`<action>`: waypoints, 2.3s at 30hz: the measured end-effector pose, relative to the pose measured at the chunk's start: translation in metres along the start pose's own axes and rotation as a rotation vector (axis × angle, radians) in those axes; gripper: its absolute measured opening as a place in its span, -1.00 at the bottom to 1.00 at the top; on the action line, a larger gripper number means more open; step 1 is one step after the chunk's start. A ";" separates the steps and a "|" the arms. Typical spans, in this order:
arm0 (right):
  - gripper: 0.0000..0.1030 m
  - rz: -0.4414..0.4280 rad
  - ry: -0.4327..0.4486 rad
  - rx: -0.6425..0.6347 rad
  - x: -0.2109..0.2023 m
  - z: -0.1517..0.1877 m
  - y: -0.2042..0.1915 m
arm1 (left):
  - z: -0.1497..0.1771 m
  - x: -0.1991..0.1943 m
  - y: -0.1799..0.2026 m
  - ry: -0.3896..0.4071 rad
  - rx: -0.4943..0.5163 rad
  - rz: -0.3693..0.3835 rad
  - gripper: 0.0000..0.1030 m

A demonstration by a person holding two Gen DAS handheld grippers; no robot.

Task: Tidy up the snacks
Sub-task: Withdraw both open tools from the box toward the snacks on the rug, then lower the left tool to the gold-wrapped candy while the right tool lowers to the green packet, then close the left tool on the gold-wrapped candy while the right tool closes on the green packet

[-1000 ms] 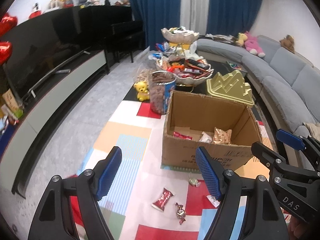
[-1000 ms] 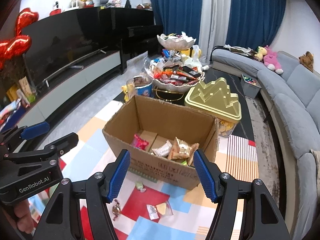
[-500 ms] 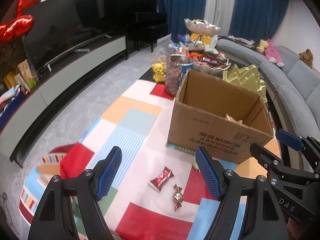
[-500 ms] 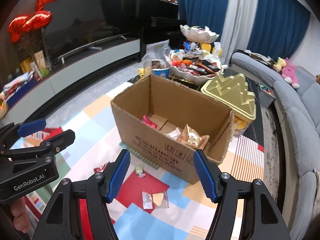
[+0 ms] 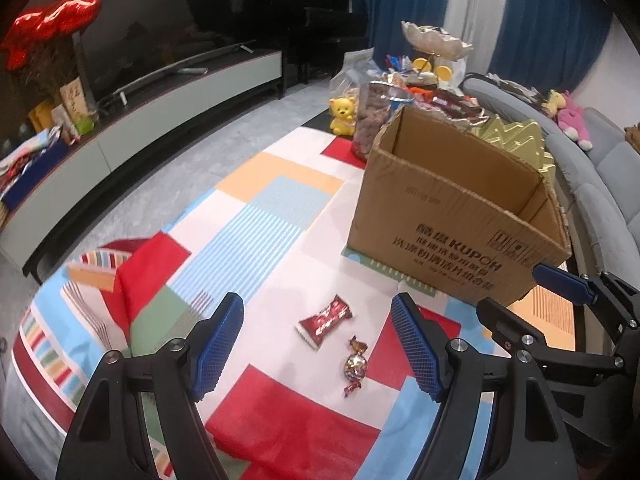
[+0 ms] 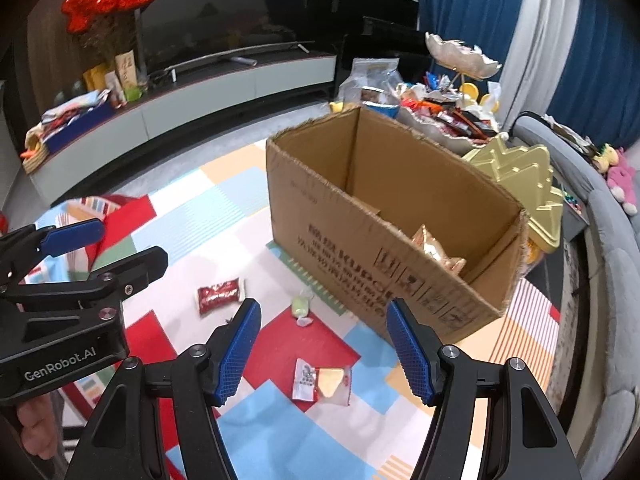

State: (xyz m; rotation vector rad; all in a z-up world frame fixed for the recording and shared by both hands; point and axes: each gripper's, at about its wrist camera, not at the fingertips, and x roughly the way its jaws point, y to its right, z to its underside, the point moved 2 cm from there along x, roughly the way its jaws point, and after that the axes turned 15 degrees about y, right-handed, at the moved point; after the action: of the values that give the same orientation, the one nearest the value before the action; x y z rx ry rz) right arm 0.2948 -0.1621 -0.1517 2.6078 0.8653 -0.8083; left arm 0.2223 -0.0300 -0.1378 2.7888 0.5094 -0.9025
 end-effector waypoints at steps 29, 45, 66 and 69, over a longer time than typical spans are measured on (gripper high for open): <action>0.11 -0.169 -0.112 -0.043 0.072 0.048 0.008 | 0.074 0.042 0.023 -0.087 0.033 -0.066 0.47; 0.07 -0.252 -0.128 -0.098 0.103 0.058 0.002 | 0.096 0.064 0.035 -0.108 0.069 -0.067 0.28; -0.44 -0.282 -0.110 -0.112 0.136 0.060 -0.008 | 0.105 0.083 0.045 -0.096 0.094 -0.013 -0.50; -0.58 -0.277 -0.106 -0.131 0.136 0.059 -0.012 | 0.105 0.084 0.046 -0.096 0.092 0.002 -0.59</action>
State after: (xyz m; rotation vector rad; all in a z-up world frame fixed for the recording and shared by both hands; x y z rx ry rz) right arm 0.3527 -0.1145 -0.2798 2.3404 1.2213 -0.9158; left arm 0.2467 -0.0769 -0.2697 2.8087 0.4624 -1.0797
